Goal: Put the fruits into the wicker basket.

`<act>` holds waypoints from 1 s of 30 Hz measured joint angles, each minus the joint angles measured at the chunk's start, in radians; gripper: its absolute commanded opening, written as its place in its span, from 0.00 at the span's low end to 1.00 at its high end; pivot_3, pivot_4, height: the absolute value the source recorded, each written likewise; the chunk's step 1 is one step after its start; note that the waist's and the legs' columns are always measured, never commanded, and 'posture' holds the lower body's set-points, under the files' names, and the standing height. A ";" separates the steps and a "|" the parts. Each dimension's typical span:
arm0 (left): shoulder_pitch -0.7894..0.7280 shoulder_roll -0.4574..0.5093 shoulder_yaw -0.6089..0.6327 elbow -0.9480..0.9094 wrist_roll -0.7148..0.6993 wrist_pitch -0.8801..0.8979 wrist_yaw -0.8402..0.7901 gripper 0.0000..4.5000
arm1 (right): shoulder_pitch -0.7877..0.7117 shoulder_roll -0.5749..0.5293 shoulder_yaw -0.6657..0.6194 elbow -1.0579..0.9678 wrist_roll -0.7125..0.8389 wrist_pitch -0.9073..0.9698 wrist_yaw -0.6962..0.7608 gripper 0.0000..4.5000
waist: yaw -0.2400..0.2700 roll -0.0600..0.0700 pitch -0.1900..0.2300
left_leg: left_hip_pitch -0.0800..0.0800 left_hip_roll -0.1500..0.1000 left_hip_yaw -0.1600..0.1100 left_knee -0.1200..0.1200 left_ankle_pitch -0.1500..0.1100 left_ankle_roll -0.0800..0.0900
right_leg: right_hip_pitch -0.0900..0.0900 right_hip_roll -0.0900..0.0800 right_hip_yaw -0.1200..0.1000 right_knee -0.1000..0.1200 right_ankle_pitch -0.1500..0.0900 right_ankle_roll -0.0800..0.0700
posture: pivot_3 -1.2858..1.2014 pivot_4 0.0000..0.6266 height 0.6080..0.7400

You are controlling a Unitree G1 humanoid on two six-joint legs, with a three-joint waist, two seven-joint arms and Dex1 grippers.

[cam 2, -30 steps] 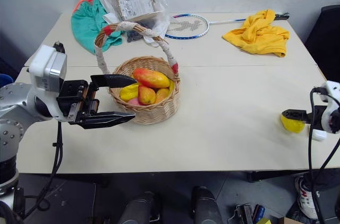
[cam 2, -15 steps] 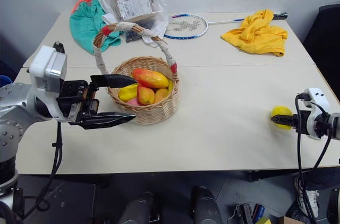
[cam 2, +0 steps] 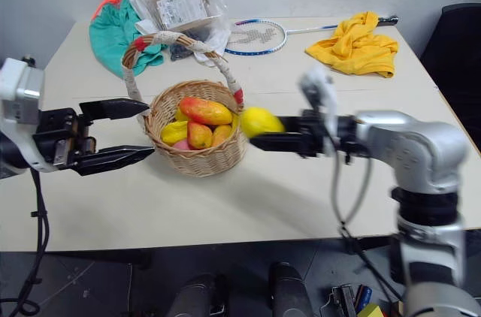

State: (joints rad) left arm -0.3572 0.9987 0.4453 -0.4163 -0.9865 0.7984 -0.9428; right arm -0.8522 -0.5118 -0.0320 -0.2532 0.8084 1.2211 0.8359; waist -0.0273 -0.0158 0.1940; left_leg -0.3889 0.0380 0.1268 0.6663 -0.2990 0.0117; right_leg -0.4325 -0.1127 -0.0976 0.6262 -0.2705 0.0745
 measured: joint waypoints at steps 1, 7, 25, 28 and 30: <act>0.000 0.003 0.006 0.001 0.000 0.000 -0.001 1.00 | -0.024 0.037 0.034 0.009 -0.017 -0.007 -0.027 0.56 | 0.003 0.000 0.000 | -0.002 0.000 -0.003 0.000 0.000 0.000 | 0.000 0.000 -0.001 0.001 0.000 0.000 | 0.52 0.24 1.00; -0.030 0.013 0.003 0.024 0.003 -0.001 -0.007 1.00 | -0.100 0.222 0.203 0.176 -0.171 -0.128 -0.138 0.56 | 0.000 -0.002 -0.001 | -0.009 -0.005 -0.003 0.001 0.001 0.004 | -0.003 -0.002 -0.007 0.000 0.002 0.003 | 0.52 0.24 1.00; -0.073 0.001 -0.050 0.040 0.018 -0.023 -0.008 1.00 | -0.026 0.079 -0.076 -0.034 -0.001 0.019 -0.171 1.00 | 0.000 -0.002 -0.001 | -0.016 -0.005 -0.003 0.002 0.003 0.005 | -0.011 -0.002 -0.006 0.002 0.002 0.004 | 0.52 0.24 1.00; -0.090 -0.001 -0.071 0.052 0.032 -0.034 -0.015 1.00 | 0.017 0.034 -0.129 -0.058 0.021 0.048 -0.200 1.00 | -0.003 -0.002 -0.001 | -0.015 -0.005 -0.002 0.002 0.003 0.005 | -0.011 -0.001 -0.006 0.002 0.002 0.004 | 0.52 0.24 1.00; -0.108 -0.003 -0.082 0.073 0.043 -0.041 -0.018 1.00 | 0.034 0.045 -0.121 -0.053 -0.027 0.014 -0.257 1.00 | -0.005 -0.002 -0.001 | -0.015 -0.004 -0.002 0.002 0.003 0.004 | -0.011 -0.001 -0.006 0.002 0.002 0.004 | 0.52 0.24 1.00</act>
State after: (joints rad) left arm -0.4651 0.9952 0.3629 -0.3432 -0.9439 0.7571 -0.9612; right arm -0.8181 -0.4664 -0.1534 -0.3066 0.7814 1.2346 0.5789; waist -0.0320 -0.0180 0.1928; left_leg -0.4035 0.0336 0.1252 0.6679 -0.2960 0.0157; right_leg -0.4437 -0.1137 -0.1035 0.6285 -0.2682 0.0785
